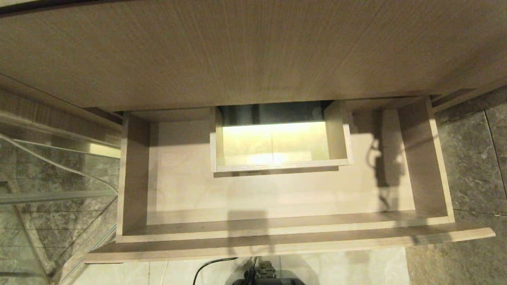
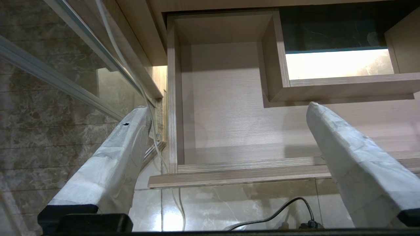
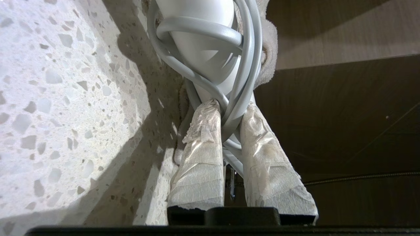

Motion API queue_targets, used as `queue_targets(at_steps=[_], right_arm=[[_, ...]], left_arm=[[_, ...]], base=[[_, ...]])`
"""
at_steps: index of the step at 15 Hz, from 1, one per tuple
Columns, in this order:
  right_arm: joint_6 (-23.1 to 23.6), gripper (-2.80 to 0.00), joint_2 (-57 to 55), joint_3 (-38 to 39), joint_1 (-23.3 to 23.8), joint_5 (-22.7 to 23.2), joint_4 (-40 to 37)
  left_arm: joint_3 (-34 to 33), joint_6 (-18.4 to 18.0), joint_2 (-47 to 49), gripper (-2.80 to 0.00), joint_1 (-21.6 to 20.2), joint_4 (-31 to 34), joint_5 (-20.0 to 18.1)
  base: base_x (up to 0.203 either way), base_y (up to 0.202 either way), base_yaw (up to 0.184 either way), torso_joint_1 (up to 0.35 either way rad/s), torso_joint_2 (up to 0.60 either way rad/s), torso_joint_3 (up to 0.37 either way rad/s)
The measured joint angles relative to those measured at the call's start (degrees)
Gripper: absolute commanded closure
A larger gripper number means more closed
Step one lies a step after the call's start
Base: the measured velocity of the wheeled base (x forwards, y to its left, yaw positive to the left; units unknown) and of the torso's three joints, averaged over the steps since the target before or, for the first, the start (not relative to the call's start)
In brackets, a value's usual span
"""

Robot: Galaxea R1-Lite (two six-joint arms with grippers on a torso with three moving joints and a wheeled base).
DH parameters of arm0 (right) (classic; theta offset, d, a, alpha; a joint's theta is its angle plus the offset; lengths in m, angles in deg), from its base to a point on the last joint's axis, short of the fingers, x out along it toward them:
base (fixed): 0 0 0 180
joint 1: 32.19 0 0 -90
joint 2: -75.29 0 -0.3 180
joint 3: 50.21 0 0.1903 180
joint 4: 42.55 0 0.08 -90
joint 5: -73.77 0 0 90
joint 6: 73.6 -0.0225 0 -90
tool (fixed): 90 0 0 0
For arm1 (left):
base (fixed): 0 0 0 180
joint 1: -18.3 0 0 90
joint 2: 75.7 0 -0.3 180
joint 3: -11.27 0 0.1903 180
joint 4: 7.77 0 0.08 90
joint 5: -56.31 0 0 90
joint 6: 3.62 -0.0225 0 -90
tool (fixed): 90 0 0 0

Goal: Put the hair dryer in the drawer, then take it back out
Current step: Pick up the hairdryer

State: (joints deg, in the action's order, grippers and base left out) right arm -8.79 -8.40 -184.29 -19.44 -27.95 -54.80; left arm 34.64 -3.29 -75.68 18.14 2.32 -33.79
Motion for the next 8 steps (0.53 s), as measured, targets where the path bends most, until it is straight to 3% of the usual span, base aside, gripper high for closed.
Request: queue_targets(at_steps=[8], right_arm=[[0.6,0.00,4.5,-0.1,-0.1,0.3,0.1]], left_arm=[[0.0,0.0,0.0,-2.80,0.0,0.0,0.0]], base=[[0.000,0.000,0.000,0.000,0.00,0.000]])
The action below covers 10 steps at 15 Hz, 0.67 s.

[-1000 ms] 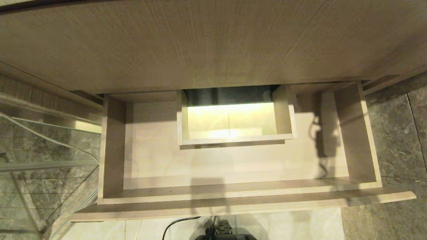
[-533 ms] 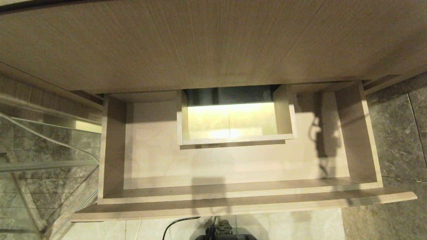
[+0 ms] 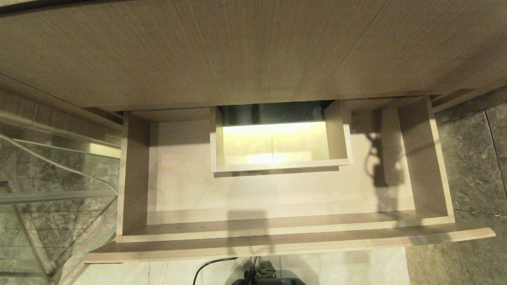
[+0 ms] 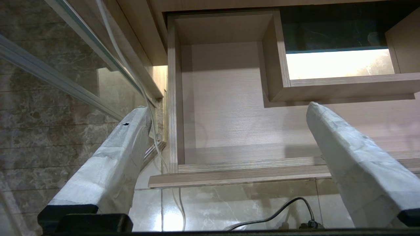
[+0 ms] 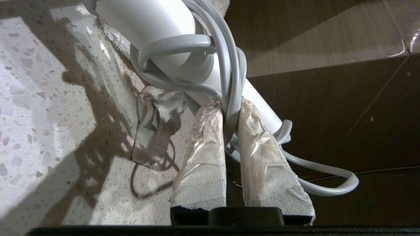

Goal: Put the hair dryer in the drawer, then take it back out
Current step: Pick up the hairdryer

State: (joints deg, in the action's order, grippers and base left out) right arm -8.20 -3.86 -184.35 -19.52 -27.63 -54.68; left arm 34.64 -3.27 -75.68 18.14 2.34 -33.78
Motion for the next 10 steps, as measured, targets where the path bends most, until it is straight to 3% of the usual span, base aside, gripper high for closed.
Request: queue_targets(at_steps=[10], right_arm=[[1.3,0.00,4.1,0.1,0.1,0.1,-2.9]], left_arm=[[0.0,0.0,0.0,-2.80,0.0,0.0,0.0]], base=[[0.000,0.000,0.000,0.000,0.00,0.000]])
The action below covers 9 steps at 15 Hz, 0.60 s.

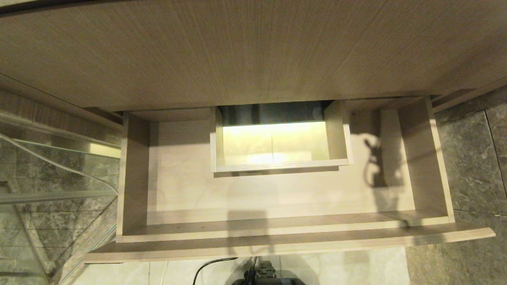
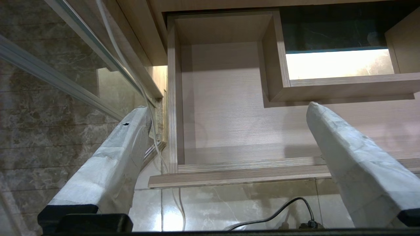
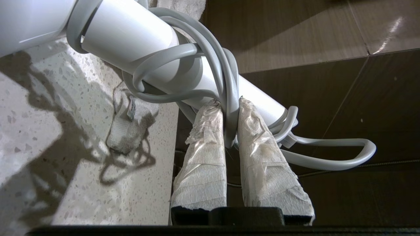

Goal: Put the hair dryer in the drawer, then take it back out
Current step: Pick up the hairdryer

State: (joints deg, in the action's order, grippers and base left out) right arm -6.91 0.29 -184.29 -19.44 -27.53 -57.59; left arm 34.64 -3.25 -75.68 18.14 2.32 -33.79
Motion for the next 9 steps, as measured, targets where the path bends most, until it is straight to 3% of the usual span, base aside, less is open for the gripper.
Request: queue_targets(at_steps=[9], right_arm=[[0.4,0.00,4.1,1.0,0.0,0.1,-1.5]], left_arm=[[0.0,0.0,0.0,-2.80,0.0,0.0,0.0]], base=[[0.000,0.000,0.000,0.000,0.00,0.000]])
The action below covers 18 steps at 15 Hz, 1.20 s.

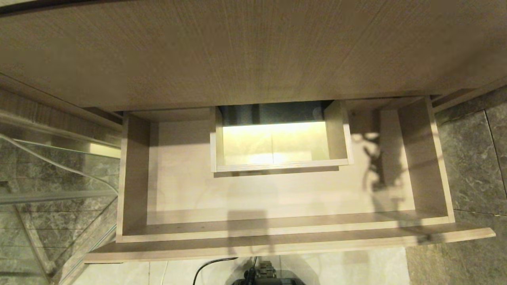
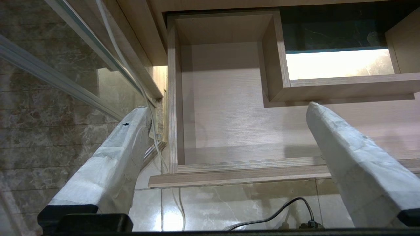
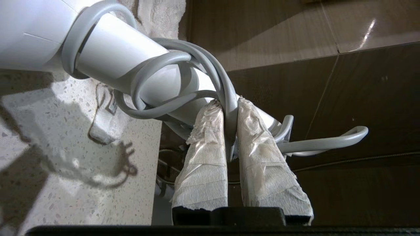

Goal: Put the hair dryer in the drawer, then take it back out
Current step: Pick up the hairdryer, then put it into the drawer

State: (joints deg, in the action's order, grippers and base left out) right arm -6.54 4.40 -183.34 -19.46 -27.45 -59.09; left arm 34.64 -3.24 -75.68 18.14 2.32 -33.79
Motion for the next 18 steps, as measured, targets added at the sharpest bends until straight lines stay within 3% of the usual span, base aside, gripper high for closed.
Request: queue_targets(at_steps=[11,18], right_arm=[[2.5,0.00,6.7,5.0,0.0,0.8,0.0],[4.7,0.00,15.0,13.7,0.3,0.8,-0.3]], left_arm=[[0.0,-0.1,0.0,-2.80,0.0,0.0,0.0],[0.0,0.0,0.0,-2.80,0.0,0.0,0.0]], base=[[0.000,0.000,0.000,0.000,0.00,0.000],[0.000,0.000,0.000,0.000,0.00,0.000]])
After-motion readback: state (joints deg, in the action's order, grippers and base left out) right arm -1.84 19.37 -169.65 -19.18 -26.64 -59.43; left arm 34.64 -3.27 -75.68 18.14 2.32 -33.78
